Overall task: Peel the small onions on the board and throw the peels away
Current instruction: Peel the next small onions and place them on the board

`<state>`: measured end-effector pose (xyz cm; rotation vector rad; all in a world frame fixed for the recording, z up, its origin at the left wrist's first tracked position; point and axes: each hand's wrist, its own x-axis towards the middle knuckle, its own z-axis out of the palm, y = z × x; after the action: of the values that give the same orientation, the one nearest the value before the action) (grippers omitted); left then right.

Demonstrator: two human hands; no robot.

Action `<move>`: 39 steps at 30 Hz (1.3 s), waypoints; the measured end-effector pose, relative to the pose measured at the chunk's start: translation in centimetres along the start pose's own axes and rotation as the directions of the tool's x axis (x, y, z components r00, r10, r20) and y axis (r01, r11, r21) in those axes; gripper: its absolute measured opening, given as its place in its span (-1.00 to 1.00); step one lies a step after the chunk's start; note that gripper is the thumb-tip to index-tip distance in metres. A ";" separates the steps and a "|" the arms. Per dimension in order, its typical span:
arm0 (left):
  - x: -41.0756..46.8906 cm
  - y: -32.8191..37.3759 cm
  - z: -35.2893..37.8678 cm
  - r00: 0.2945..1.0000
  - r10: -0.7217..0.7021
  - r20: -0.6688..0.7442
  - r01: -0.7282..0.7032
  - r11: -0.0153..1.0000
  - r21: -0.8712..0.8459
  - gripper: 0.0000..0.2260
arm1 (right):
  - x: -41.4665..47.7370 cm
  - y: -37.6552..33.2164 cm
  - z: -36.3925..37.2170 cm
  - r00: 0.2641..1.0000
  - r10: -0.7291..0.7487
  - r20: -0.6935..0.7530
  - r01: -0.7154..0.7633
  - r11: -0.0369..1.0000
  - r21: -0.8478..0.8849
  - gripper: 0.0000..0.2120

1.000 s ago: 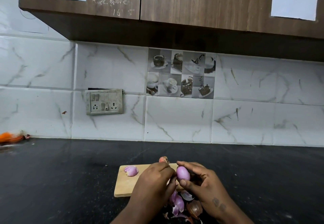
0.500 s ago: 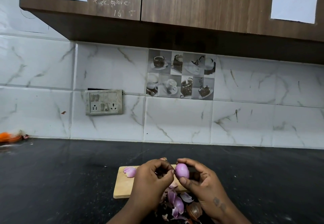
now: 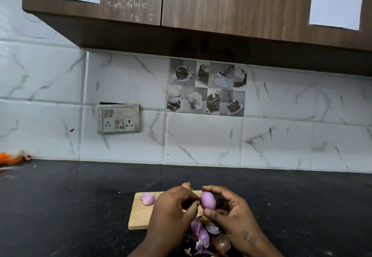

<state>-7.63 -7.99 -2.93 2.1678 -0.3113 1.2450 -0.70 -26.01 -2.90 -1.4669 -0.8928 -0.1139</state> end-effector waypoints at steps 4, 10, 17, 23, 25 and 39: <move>0.1 0.2 0.0 0.999 -0.046 -0.025 0.046 0.999 0.012 -0.99 | -0.1 -0.1 0.3 1.000 -0.007 0.010 0.007 1.000 -0.008 -0.53; 0.1 0.5 0.0 1.000 -0.008 -0.023 0.008 1.000 -0.011 -0.95 | -0.2 -0.6 0.6 1.000 0.029 -0.005 -0.028 0.991 0.127 -0.65; 0.0 0.8 -0.1 0.998 0.056 -0.018 -0.056 0.998 -0.001 -0.96 | 0.0 -0.4 0.5 0.994 0.103 -0.024 -0.096 0.975 0.198 -0.47; 0.1 1.2 -0.2 0.997 -0.071 0.016 0.072 0.989 -0.130 -0.95 | -0.1 -0.4 0.4 0.999 0.049 -0.009 -0.047 0.986 0.159 -0.54; 0.2 1.2 -0.2 0.990 -0.138 0.031 0.141 0.973 -0.184 -0.95 | -0.1 -0.4 0.5 0.999 0.034 -0.022 -0.030 0.987 0.159 -0.55; 0.0 0.3 -0.4 0.964 -0.244 0.106 0.266 0.889 -0.373 -0.79 | 0.0 -0.4 0.1 0.999 -0.031 -0.040 0.034 0.995 0.092 -0.58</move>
<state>-8.03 -7.99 -2.65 1.8361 -0.2586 0.8903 -0.98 -25.99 -2.54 -1.3602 -0.8797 -0.1227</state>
